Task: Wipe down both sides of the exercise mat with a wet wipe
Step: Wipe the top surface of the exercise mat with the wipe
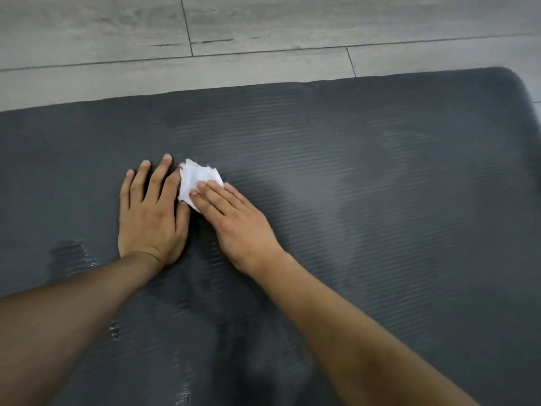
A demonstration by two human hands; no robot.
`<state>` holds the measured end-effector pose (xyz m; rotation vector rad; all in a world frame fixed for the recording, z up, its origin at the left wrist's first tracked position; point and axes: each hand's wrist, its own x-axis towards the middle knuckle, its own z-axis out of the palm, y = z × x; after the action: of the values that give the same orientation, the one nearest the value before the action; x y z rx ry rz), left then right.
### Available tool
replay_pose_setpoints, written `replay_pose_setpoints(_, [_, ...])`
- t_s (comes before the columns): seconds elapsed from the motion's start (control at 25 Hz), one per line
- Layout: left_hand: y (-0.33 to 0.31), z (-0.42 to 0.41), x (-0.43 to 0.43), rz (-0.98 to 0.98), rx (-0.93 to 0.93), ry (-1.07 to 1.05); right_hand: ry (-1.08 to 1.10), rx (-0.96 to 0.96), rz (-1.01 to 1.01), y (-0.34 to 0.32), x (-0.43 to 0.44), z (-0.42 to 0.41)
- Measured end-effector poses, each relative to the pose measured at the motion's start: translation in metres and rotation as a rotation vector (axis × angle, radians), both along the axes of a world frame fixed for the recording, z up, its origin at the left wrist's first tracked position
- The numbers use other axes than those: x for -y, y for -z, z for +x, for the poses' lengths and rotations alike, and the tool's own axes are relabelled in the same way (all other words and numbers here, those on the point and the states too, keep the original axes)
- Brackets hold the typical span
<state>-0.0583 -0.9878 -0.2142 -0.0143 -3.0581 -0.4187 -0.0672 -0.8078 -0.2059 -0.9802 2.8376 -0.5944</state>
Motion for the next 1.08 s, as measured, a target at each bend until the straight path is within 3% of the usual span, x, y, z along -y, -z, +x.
replay_pose_setpoints(0.08, [0.001, 0.0, -0.001, 0.001, -0.013, -0.003, 0.253, 0.01, -0.042, -0.001, -0.056, -0.022])
replay_pose_setpoints(0.2, [0.002, 0.0, -0.002, -0.002, -0.032, -0.009, 0.923, 0.049, 0.068, -0.007, -0.178, -0.04])
replay_pose_setpoints(0.28, [0.003, 0.0, -0.004, 0.001, -0.049, -0.017, 1.126, 0.056, 0.114, -0.012, -0.209, -0.041])
replay_pose_setpoints(0.36, [0.003, -0.001, -0.003, -0.011, -0.067, -0.022, 1.083, 0.033, 0.06, -0.01, -0.169, -0.04])
replay_pose_setpoints(0.52, [0.01, 0.003, -0.004, -0.073, -0.065, -0.032, 0.365, 0.001, 0.001, 0.004, -0.027, 0.014])
replay_pose_setpoints(0.6, [0.006, 0.004, -0.006, -0.132, -0.045, -0.033, 0.155, 0.023, 0.037, -0.001, -0.015, 0.027])
replay_pose_setpoints(0.68, [-0.007, 0.013, -0.012, -0.156, -0.062, -0.053, 0.223, -0.02, 0.043, -0.002, -0.061, 0.008])
replay_pose_setpoints(0.76, [-0.02, 0.041, -0.018, -0.085, -0.092, -0.054, 0.487, -0.022, 0.111, -0.001, -0.137, -0.011])
replay_pose_setpoints(0.88, [-0.03, 0.148, -0.054, 0.02, -0.053, -0.081, 0.719, 0.025, 0.218, -0.013, -0.223, -0.02])
replay_pose_setpoints(0.96, [-0.026, 0.213, -0.078, 0.034, 0.017, -0.171, 0.784, 0.046, 0.215, -0.014, -0.222, -0.023])
replay_pose_setpoints(1.08, [-0.01, 0.239, -0.092, 0.043, 0.059, -0.261, 0.743, -0.044, 0.204, -0.01, -0.183, -0.017])
